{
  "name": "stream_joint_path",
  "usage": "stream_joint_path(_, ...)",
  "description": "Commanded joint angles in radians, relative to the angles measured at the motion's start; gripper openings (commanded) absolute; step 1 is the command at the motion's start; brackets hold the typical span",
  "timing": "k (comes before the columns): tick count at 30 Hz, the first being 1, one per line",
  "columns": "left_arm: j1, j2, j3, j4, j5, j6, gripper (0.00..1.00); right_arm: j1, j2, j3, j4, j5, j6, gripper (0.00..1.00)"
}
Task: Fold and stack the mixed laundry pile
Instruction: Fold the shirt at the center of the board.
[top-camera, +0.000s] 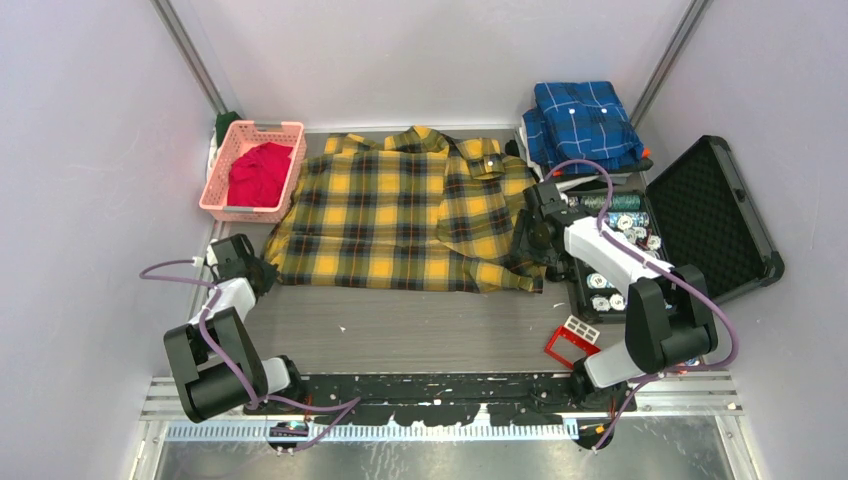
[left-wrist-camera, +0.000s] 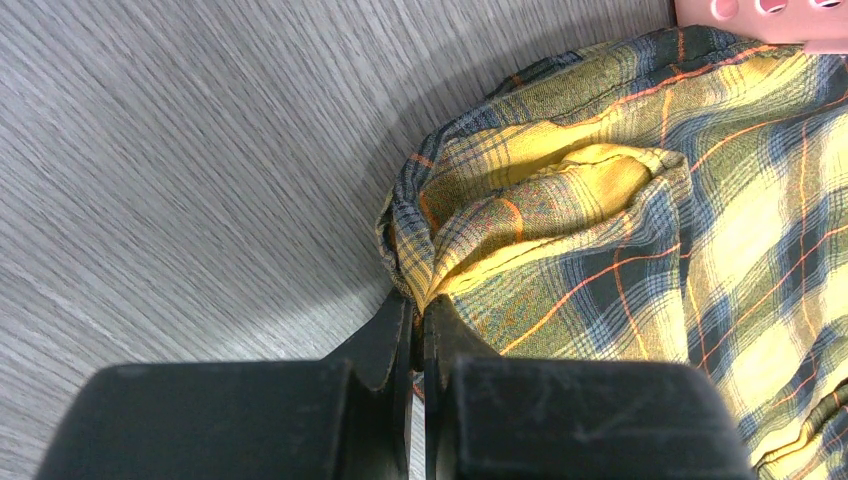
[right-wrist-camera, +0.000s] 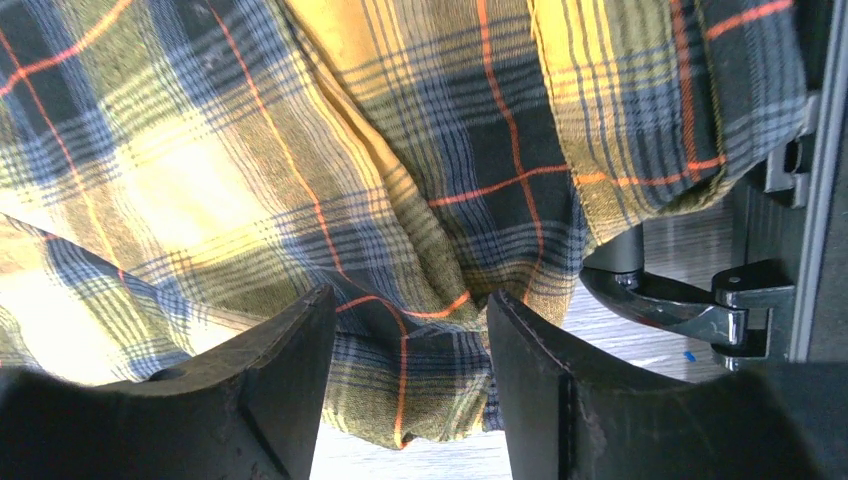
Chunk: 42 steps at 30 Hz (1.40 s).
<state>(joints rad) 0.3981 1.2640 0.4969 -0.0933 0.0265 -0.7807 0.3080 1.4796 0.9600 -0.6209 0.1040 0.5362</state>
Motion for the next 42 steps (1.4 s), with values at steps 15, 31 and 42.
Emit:
stream_joint_path(15, 0.013, -0.017, -0.002, 0.04, -0.045, 0.009, 0.0, 0.003, 0.065, 0.022, 0.078, 0.033, -0.008, 0.37)
stream_joint_path(31, 0.014, -0.005, 0.006, 0.042, -0.036, 0.004, 0.0, 0.003, 0.025, 0.236, 0.002, 0.196, -0.005, 0.01)
stream_joint_path(42, 0.014, -0.008, 0.003, 0.037, -0.05, 0.008, 0.0, 0.002, 0.208, 0.286, 0.113, 0.37, -0.113, 0.01)
